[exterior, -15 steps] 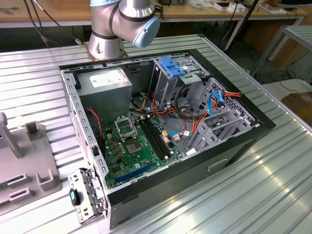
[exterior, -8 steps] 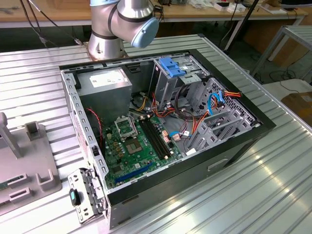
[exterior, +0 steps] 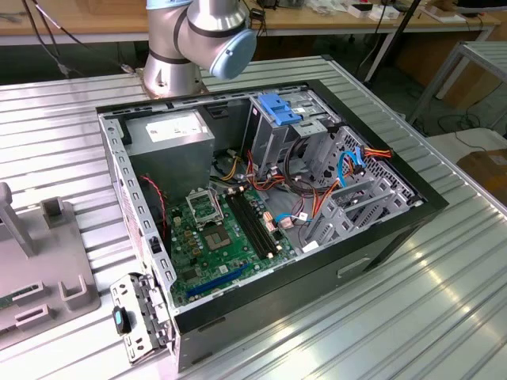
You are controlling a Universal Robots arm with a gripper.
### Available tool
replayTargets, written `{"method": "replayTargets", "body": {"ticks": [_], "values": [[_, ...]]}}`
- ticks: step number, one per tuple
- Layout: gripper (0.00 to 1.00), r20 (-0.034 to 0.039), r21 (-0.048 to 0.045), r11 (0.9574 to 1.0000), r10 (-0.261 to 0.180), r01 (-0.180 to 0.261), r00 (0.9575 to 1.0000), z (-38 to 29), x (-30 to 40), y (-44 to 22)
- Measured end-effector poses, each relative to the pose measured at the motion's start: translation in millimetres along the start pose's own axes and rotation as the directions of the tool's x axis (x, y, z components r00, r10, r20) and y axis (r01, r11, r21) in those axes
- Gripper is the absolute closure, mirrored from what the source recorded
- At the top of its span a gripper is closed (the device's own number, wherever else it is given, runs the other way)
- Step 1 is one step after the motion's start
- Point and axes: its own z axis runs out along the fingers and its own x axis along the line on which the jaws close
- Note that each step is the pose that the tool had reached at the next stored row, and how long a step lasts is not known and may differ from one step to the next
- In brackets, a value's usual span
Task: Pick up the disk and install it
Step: 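Reach for the disk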
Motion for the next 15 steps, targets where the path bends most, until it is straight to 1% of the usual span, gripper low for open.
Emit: {"method": "replayTargets", "body": {"ticks": [3,5,6,8,9,13,15], "values": [[0.89,-0.0048,0.0005,1.0000,0.000,0.000,1.0000,3.6,-0.1,-3.0],[0.89,-0.0106,0.0010,1.0000,0.001,-0.001,0.9999,6.3,-0.3,-6.4],[0.89,-0.0132,0.0018,1.0000,0.001,-0.001,0.9999,6.9,-0.8,-6.8],[0.89,-0.0158,0.0024,1.0000,0.001,-0.001,0.9999,8.1,-2.5,-6.9],[0.89,-0.0181,0.0046,1.0000,0.001,-0.001,0.9998,8.3,-3.8,-6.7],[0.89,-0.0183,0.0050,1.0000,0.001,-0.001,0.9998,8.3,-3.9,-6.8],[0.89,-0.0184,0.0050,1.0000,-0.001,0.001,0.9998,8.6,-6.6,-6.5]]}}
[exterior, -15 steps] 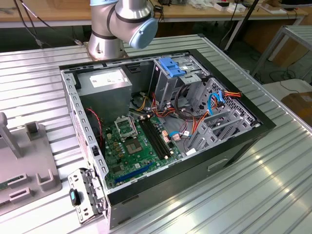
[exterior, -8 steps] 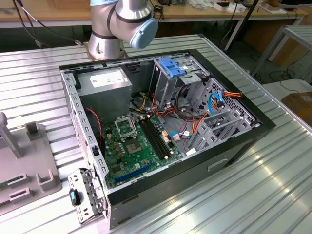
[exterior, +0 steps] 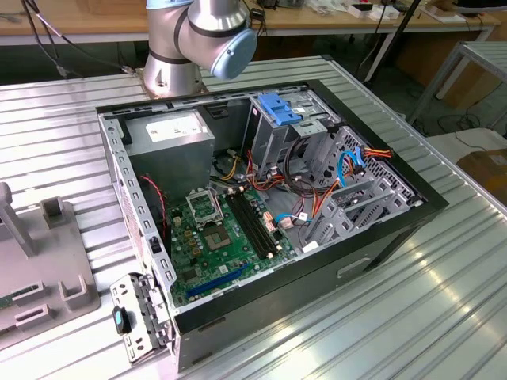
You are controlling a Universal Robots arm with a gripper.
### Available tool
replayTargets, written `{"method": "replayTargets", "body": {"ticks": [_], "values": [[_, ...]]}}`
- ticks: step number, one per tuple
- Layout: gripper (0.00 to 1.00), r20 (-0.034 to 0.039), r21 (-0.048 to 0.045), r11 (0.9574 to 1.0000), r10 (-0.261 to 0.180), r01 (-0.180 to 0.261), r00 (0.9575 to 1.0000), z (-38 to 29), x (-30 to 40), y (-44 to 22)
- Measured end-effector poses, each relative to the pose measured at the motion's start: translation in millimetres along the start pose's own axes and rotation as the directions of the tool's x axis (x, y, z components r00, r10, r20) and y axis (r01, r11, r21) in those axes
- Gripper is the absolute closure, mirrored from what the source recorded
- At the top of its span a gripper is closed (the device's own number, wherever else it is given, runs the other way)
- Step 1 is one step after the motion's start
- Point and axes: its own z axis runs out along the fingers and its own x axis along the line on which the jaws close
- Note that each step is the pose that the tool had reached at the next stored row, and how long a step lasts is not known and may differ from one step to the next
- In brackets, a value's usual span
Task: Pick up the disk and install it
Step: 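Reach for the disk, then pick up the disk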
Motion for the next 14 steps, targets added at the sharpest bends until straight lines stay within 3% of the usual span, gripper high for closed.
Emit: {"method": "replayTargets", "body": {"ticks": [14], "values": [[0.89,0.0000,0.0012,1.0000,-0.004,0.004,1.0000,1.7,-1.2,0.0]]}}
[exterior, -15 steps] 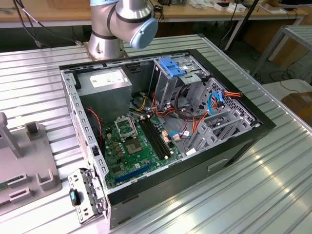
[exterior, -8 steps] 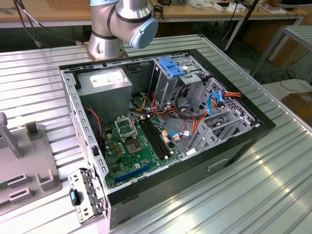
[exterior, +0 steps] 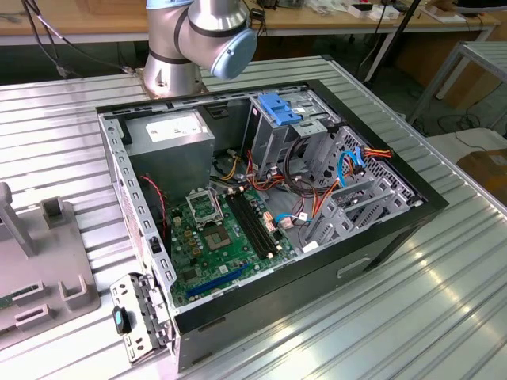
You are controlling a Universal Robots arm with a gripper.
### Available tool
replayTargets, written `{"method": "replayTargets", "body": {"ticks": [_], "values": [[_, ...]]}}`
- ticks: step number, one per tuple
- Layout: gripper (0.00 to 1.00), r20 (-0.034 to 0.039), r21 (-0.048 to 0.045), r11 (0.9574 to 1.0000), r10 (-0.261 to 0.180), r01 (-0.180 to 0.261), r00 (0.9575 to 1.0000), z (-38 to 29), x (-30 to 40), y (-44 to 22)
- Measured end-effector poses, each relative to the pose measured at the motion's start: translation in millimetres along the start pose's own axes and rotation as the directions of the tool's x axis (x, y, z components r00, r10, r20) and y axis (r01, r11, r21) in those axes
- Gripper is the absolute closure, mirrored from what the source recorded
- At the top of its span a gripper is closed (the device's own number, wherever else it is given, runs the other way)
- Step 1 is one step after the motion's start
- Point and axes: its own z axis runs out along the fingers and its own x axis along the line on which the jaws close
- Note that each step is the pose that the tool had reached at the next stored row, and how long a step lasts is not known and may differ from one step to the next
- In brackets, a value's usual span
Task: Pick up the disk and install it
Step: 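Pick up the disk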
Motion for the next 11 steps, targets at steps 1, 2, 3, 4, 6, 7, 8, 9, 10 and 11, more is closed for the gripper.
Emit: {"method": "replayTargets", "body": {"ticks": [1,2,3,4,6,7,8,9,10,11], "values": [[0.89,0.0000,0.0000,1.0000,0.000,0.000,1.0000,0.0,0.0,0.0],[0.89,0.0000,0.0000,1.0000,0.000,0.000,1.0000,0.0,0.0,0.0],[0.89,0.0000,0.0000,1.0000,0.000,0.000,1.0000,0.0,0.0,0.0],[0.89,0.0000,0.0000,1.0000,0.000,0.000,1.0000,0.0,0.0,0.0],[0.89,-0.0003,-0.0001,1.0000,-0.008,0.008,1.0000,0.1,0.0,0.0],[0.89,-0.0009,-0.0001,0.9997,-0.022,0.022,0.9997,0.1,0.0,0.0],[0.89,-0.0019,-0.0004,0.9988,-0.050,0.050,0.9988,0.2,0.0,0.0],[0.89,-0.0028,-0.0004,0.9974,-0.072,0.072,0.9974,0.2,0.0,0.0],[0.89,-0.0037,-0.0005,0.9960,-0.089,0.089,0.9960,0.1,0.0,0.0],[0.89,-0.0045,-0.0007,0.9938,-0.111,0.111,0.9938,0.2,0.0,0.0]]}}
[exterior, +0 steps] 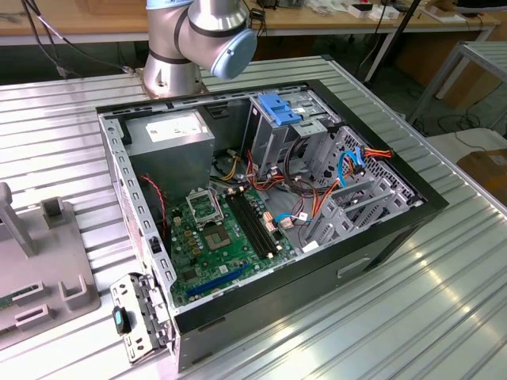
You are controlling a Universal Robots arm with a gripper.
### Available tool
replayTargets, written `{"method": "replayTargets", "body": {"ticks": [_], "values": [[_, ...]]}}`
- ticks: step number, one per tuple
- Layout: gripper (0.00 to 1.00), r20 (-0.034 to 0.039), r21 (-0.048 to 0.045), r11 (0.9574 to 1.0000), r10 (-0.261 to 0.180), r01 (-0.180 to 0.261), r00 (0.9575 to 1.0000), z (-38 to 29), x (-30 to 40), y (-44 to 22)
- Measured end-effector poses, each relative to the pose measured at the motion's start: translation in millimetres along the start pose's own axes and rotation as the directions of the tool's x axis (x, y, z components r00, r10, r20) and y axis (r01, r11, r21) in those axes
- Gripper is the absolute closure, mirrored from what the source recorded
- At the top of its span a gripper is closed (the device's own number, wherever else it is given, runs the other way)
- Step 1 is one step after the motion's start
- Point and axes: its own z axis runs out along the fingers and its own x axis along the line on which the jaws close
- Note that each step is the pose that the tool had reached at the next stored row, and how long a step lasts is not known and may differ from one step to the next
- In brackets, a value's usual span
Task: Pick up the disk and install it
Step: 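Pick up the disk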
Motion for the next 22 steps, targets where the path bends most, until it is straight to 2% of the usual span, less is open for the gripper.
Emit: {"method": "replayTargets", "body": {"ticks": [2,3,5,7,9,10,12,14,17,18,20,22], "values": [[0.89,-0.0018,-0.0003,0.9990,-0.045,0.045,0.9990,0.1,0.0,0.0],[0.89,-0.0032,-0.0005,0.9970,-0.077,0.077,0.9970,0.1,0.0,0.0],[0.89,-0.0044,-0.0008,0.9939,-0.110,0.110,0.9939,0.2,0.0,0.0],[0.89,-0.0059,-0.0011,0.9895,-0.145,0.145,0.9895,0.2,0.0,0.1],[0.89,-0.0074,-0.0015,0.9827,-0.185,0.185,0.9827,0.2,0.0,0.1],[0.89,-0.0076,-0.0016,0.9809,-0.195,0.195,0.9808,0.3,0.0,0.1],[0.89,-0.0084,-0.0019,0.9745,-0.224,0.224,0.9745,0.3,0.0,0.1],[0.89,-0.0096,-0.0024,0.9647,-0.263,0.263,0.9647,0.3,0.0,0.1],[0.89,-0.0105,-0.0028,0.9541,-0.299,0.299,0.9540,0.4,0.0,0.2],[0.89,-0.0113,-0.0032,0.9461,-0.324,0.324,0.9461,0.3,0.0,0.2],[0.89,-0.0122,-0.0036,0.9371,-0.349,0.349,0.9371,0.3,0.0,0.3],[0.89,-0.0131,-0.0041,0.9249,-0.380,0.380,0.9248,0.3,0.0,0.4]]}}
